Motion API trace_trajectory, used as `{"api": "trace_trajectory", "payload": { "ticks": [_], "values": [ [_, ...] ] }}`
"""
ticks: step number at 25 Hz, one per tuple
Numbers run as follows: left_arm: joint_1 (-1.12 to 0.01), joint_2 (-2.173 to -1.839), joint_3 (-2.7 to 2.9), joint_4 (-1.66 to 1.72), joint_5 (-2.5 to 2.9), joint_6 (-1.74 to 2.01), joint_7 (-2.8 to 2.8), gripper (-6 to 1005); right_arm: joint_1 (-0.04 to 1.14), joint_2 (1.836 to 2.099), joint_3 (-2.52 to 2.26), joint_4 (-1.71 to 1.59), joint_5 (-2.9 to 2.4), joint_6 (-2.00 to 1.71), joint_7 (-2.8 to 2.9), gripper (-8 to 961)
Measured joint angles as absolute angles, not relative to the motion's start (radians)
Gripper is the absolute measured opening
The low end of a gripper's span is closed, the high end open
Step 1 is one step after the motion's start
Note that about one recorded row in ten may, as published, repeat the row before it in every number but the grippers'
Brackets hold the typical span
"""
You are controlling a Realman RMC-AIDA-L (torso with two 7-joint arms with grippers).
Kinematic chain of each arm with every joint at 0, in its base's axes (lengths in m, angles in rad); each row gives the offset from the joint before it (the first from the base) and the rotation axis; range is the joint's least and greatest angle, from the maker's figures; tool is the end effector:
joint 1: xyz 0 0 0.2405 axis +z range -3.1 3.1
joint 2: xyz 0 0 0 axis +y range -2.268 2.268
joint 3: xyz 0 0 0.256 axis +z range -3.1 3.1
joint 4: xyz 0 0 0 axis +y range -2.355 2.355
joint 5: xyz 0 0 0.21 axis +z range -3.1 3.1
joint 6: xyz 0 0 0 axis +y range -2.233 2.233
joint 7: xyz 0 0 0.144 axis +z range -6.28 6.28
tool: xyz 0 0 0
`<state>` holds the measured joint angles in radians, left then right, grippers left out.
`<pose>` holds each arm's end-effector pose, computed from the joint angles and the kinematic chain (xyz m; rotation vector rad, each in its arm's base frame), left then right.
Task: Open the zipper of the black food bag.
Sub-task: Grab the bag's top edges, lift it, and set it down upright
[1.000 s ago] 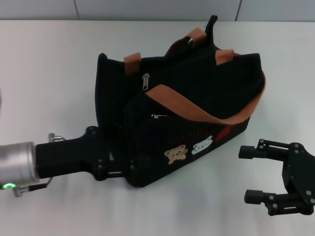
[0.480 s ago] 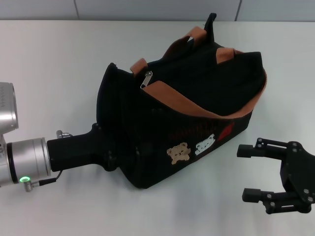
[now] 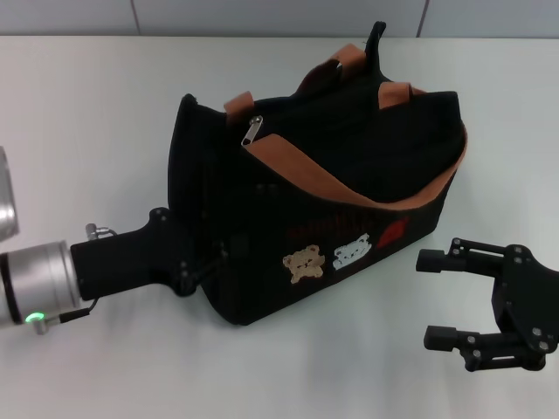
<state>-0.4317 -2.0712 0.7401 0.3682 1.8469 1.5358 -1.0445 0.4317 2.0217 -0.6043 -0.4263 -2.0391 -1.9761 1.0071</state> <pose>-0.2933 0.2780 -0.0408 -2.6662 -0.6039 -0.8512 0.2771 0.2402 0.0036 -2.8919 0.3543 1.1306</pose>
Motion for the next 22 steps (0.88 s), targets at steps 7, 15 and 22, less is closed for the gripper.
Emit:
{"api": "trace_trajectory", "payload": {
  "ticks": [7,15,22],
  "values": [
    [-0.402,-2.058,0.721,0.384,1.844,1.608,-0.927,175,0.429,2.023,-0.601,-0.426,-2.032,-1.965,1.007,821],
    [-0.375,-2.044,0.654,0.48,1.843,1.65,-0.93,108,0.429,2.025,-0.59,-0.426,-2.03,-1.95,1.011,820],
    [-0.38,-2.007,0.614,0.61,1.839,1.768,-0.932,96,0.439,2.029,-0.57,-0.403,-2.027,-1.898,1.019,820]
  ]
}}
